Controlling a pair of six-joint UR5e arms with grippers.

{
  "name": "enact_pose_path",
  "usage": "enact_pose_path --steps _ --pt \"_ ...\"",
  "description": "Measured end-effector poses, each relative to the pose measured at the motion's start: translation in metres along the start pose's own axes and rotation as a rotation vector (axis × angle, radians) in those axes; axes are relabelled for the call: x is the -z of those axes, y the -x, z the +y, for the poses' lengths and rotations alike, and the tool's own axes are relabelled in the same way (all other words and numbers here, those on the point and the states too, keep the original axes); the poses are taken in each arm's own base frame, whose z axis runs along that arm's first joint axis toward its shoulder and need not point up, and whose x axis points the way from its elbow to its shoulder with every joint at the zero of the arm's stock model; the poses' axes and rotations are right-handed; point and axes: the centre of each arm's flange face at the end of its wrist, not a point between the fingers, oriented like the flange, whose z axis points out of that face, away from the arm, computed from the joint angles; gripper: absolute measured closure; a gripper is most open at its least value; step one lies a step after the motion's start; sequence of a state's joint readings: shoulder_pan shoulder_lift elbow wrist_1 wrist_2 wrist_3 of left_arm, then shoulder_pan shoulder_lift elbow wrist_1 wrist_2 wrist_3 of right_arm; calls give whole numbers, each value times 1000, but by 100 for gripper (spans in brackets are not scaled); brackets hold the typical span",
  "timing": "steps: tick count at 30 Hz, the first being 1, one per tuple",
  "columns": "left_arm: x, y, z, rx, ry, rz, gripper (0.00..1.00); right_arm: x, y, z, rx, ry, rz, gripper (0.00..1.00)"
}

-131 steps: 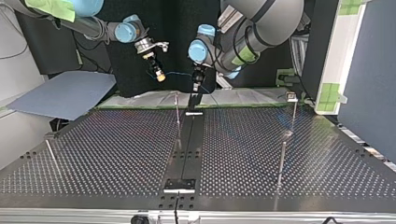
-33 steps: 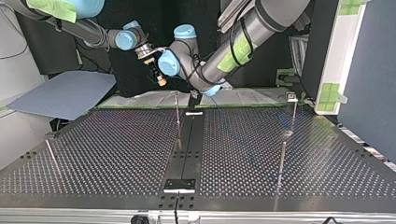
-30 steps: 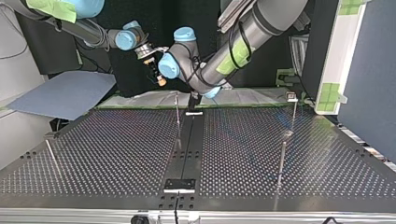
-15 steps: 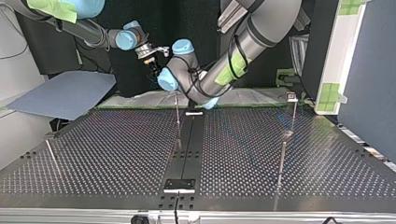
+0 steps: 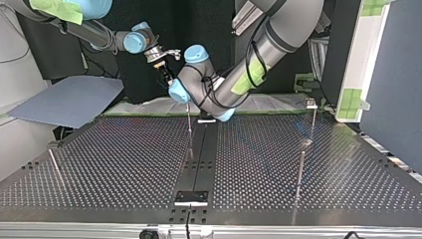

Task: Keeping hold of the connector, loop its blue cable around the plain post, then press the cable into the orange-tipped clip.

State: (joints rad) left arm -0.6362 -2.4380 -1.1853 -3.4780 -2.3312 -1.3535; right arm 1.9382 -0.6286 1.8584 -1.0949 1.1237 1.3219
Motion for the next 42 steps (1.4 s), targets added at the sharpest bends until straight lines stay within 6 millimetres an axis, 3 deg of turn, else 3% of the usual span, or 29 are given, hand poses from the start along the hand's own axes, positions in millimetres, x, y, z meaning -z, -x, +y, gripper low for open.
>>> enact_pose_path --steps 17,27,42 --pt "-4 3 14 -95 -150 84 0 0 1 -1 -1 1 -2 100" --pt "-21 -17 -9 -158 -255 171 0 0 1 -2 -1 0 -2 100" --pt "-24 0 -10 -124 -322 164 0 0 1 -3 0 -2 0 100"
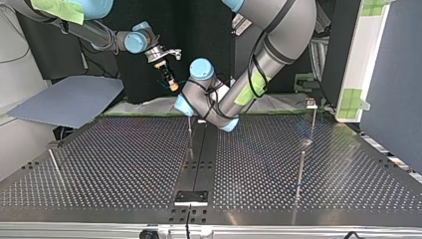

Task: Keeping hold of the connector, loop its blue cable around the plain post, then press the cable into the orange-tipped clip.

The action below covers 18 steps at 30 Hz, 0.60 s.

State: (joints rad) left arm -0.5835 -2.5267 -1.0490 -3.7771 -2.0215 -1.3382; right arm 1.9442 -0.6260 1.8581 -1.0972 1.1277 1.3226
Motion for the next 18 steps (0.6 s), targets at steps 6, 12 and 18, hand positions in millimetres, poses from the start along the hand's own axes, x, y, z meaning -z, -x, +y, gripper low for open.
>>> enact_pose_path --steps 6,12,18 --pt "-4 2 3 25 12 -16 0 0 0 -1 0 -1 0 100" --pt "-7 2 8 39 43 -16 0 0 0 -1 0 -2 1 100" --pt "-6 1 14 39 65 0 0 -1 -1 -1 1 -3 1 100"
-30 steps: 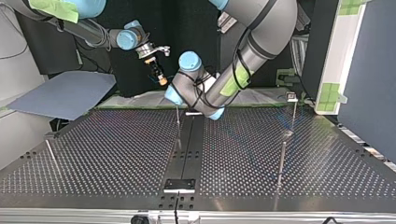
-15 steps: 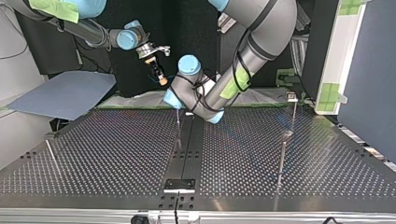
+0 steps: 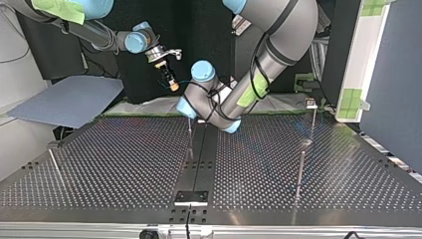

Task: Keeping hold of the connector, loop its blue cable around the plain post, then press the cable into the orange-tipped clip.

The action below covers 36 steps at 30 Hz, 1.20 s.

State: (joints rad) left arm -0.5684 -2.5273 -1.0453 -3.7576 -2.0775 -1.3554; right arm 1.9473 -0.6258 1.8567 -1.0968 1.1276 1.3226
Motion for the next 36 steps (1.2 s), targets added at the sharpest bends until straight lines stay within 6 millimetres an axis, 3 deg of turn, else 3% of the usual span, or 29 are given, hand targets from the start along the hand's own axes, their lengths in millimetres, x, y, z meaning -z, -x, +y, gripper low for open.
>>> enact_pose_path --steps 6,15,23,30,36 --pt "1 0 -1 -4 -22 13 0 -1 0 -1 0 -2 0 100" --pt "-6 -6 -21 -25 -85 38 0 -1 0 -1 0 -2 0 100" --pt "-9 -3 -20 -1 -68 25 0 -1 0 -1 1 -3 0 100" --pt "-22 -4 -27 13 -66 17 0 -1 -1 -2 1 -4 0 100" --pt "-46 -14 -46 4 -81 28 0 -1 -1 -3 1 -6 -1 100"
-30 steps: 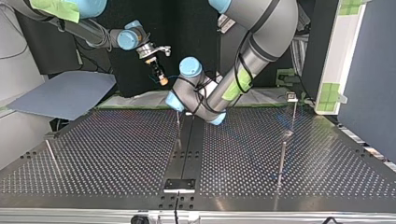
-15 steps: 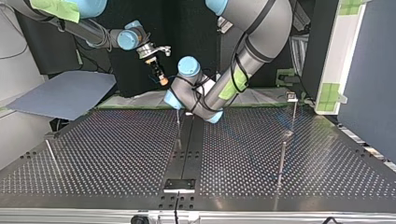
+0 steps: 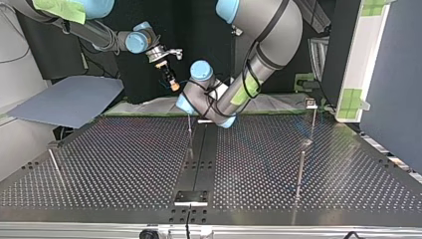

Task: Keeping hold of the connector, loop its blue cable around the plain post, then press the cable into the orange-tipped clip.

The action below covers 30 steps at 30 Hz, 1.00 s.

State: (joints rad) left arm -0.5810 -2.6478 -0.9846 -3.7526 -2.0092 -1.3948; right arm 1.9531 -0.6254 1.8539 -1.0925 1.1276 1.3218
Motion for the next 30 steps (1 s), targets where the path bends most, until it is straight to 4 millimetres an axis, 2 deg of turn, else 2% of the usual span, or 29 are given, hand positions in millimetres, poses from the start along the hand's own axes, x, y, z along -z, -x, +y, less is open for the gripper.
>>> enact_pose_path --steps 4,7,17,25,30 --pt "-25 -14 -12 14 -5 10 0 0 0 0 0 0 1 100" --pt "-35 -18 -12 29 8 3 0 -1 0 0 0 0 2 100" --pt "-51 -13 -8 97 32 -65 0 -1 -1 0 2 -1 2 100" --pt "-69 -30 -2 154 59 -77 0 -1 -1 -1 2 -2 2 100" --pt "-74 -33 -1 174 73 -87 0 -1 -1 -2 2 -5 0 100"
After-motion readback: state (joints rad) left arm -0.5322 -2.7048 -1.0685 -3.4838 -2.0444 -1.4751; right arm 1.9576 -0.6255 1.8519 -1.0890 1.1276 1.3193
